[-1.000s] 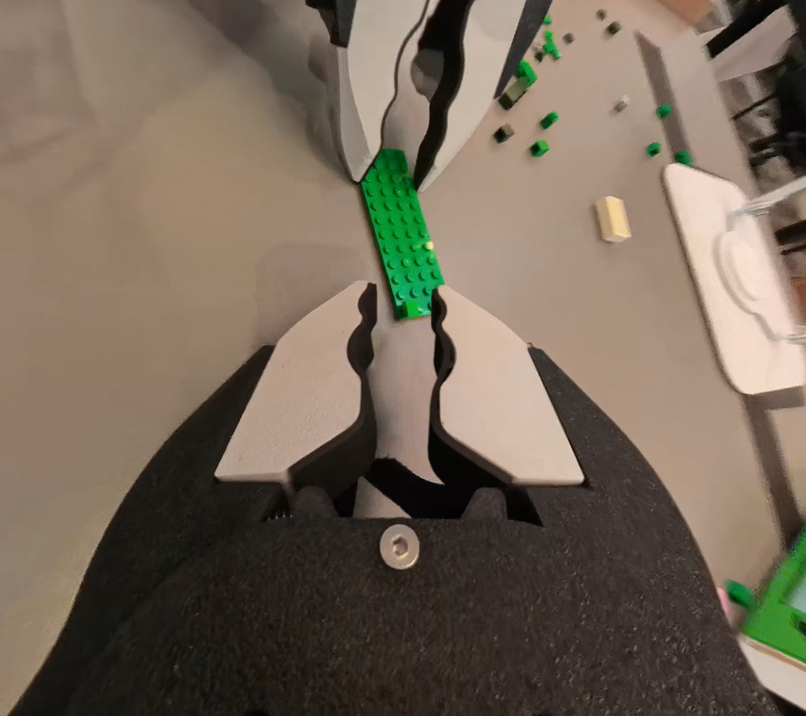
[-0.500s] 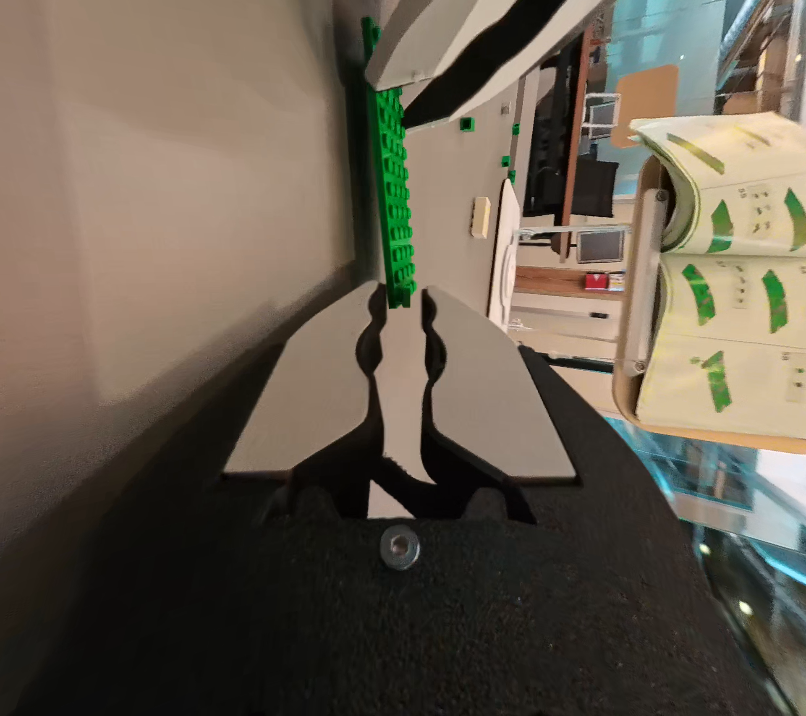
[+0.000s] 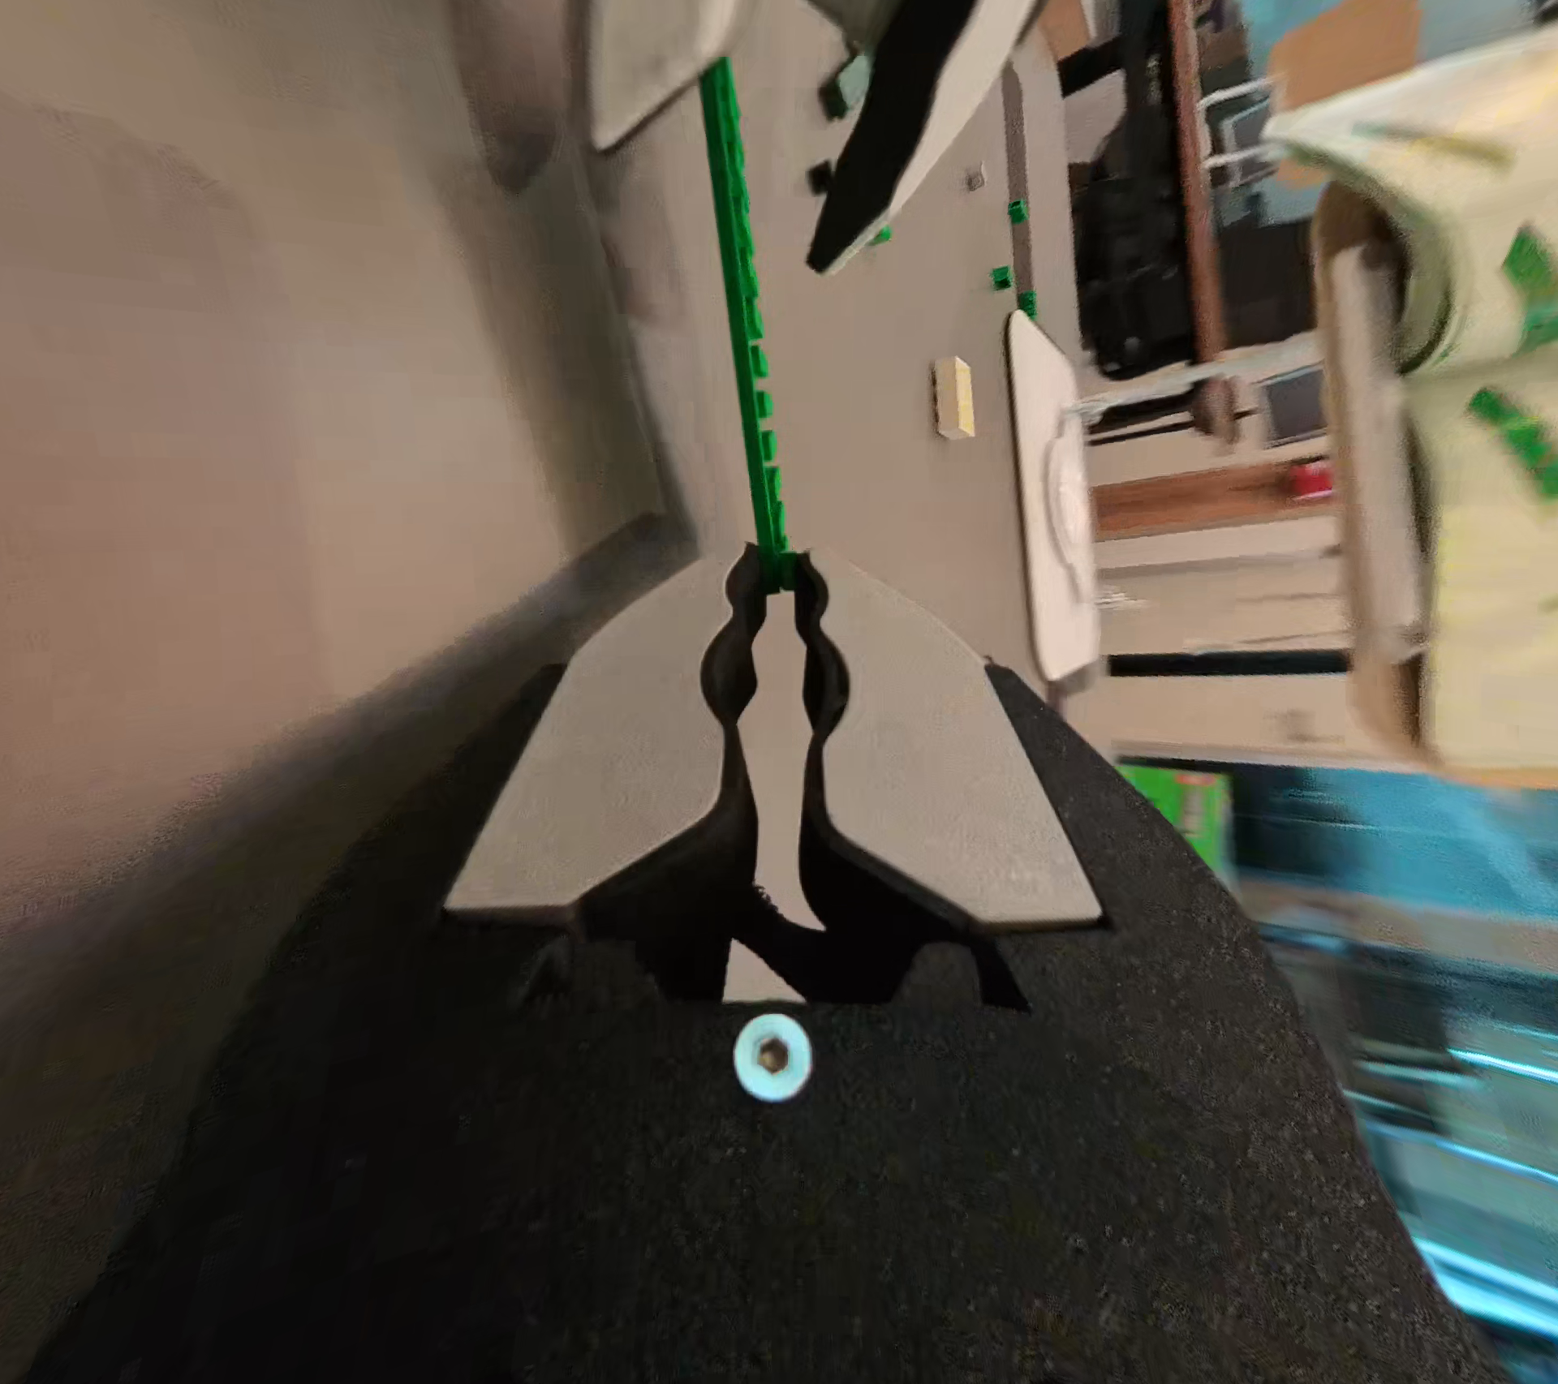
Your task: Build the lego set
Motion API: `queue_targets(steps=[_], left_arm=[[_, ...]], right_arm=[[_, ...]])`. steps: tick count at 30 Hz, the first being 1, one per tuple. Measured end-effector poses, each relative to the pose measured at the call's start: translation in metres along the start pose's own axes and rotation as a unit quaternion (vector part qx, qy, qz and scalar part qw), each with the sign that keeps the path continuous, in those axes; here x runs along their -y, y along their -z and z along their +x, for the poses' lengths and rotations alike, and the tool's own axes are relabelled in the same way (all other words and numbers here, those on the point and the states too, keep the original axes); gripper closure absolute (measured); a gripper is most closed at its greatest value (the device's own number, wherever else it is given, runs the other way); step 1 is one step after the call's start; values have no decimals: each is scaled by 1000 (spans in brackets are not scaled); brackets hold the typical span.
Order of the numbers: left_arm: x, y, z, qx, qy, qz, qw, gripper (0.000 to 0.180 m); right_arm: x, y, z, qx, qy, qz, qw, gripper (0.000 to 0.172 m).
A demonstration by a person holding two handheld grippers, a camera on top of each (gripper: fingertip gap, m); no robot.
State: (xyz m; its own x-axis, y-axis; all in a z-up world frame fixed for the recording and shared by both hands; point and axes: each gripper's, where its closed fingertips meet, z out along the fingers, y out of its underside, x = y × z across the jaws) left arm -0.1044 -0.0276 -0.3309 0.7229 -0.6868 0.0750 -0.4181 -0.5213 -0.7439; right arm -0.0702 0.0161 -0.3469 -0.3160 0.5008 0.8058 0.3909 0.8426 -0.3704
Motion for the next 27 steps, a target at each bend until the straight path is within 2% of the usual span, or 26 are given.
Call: queue_targets(steps=[2, 3, 5, 7, 9, 11, 14, 18, 21, 25, 27], left_arm=[[1, 7, -9, 75, -59, -3, 995, 107], [-1, 9, -11, 94, -61, -8, 994, 107], [3, 9, -2, 58, 3, 16, 998, 106], [16, 13, 5, 10, 89, 91, 992, 109], [25, 25, 1, -5, 170, 165, 971, 116], [35, 42, 0, -42, 236, 240, 941, 121], [42, 66, -4, -75, 300, 316, 897, 130], [48, 72, 9, -154, 342, 329, 867, 140], [59, 86, 17, -227, 356, 368, 828, 170], [50, 86, 5, -232, 384, 370, 814, 176], [47, 94, -3, -250, 392, 382, 799, 176]], right_arm=[[1, 3, 7, 9, -45, 18, 999, 165], [1, 3, 11, 7, -52, 21, 998, 165], [1, 3, 19, -11, -41, 21, 999, 165], [3, 3, 27, -46, -11, 20, 999, 165], [12, 7, 42, -116, 36, 30, 992, 165], [22, 12, 56, -179, 95, 34, 979, 165], [38, 18, 71, -249, 160, 51, 954, 166], [60, 21, 82, -297, 205, 67, 930, 166], [76, 21, 86, -328, 255, 71, 907, 165], [84, 17, 93, -355, 278, 74, 890, 164], [82, 19, 98, -358, 250, 81, 896, 157]])
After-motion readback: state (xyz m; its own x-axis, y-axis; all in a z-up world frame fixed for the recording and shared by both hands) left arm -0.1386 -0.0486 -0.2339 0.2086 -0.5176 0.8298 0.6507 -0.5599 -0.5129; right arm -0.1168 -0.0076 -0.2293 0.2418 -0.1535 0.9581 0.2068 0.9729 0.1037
